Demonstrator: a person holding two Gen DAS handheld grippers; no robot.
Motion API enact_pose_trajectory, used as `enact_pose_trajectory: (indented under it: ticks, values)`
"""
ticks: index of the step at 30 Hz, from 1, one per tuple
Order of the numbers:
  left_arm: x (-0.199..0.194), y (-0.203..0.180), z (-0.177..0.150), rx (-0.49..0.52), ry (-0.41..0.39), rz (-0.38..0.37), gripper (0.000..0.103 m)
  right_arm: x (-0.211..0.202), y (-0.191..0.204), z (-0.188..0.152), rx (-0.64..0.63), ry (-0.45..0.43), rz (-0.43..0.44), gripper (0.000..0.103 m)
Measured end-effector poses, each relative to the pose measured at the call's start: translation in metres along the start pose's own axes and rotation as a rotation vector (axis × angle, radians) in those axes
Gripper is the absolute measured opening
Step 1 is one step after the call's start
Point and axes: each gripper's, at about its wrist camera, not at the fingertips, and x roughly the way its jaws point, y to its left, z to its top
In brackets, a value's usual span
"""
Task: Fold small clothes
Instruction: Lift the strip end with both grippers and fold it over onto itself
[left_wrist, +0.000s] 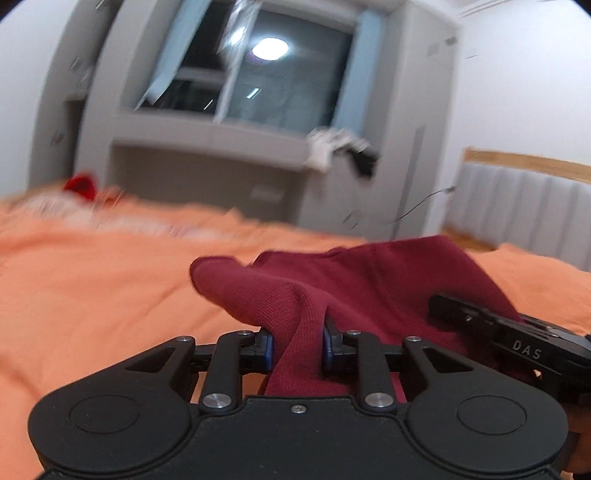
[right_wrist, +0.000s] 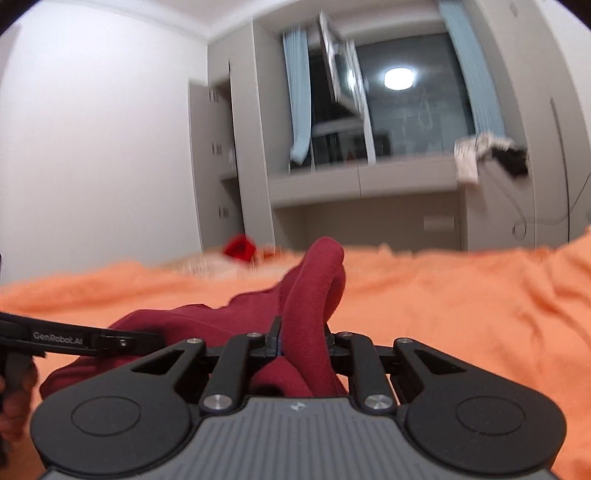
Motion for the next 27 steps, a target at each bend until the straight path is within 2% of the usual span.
enact_pose_trajectory:
  ticks: [2,5,9,11,13,18,24,27]
  values:
    - [0.016,0.008,-0.007,-0.033,0.106,0.057,0.028,0.019,-0.006,-0.010,0.029,0.099,-0.017,0.018]
    - [0.030,0.019,-0.018,-0.101,0.202,0.102,0.034,0.029,-0.021,-0.018,0.115,0.161,-0.037,0.025]
    - [0.027,0.019,-0.017,-0.104,0.206,0.128,0.048,0.027,-0.029,-0.020,0.149,0.180,-0.055,0.041]
    - [0.024,0.019,-0.019,-0.102,0.212,0.153,0.056,0.024,-0.029,-0.023,0.142,0.190,-0.069,0.044]
    - [0.023,0.023,-0.022,-0.110,0.216,0.174,0.066,0.023,-0.029,-0.024,0.143,0.194,-0.071,0.054]
    - [0.006,0.020,-0.028,-0.108,0.195,0.202,0.081,0.017,-0.029,-0.025,0.155,0.202,-0.078,0.068]
    - [-0.005,0.016,-0.038,-0.095,0.173,0.228,0.086,0.009,-0.029,-0.025,0.157,0.208,-0.081,0.085]
    - [-0.009,0.011,-0.049,-0.109,0.157,0.258,0.086,0.007,-0.028,-0.026,0.151,0.210,-0.084,0.089]
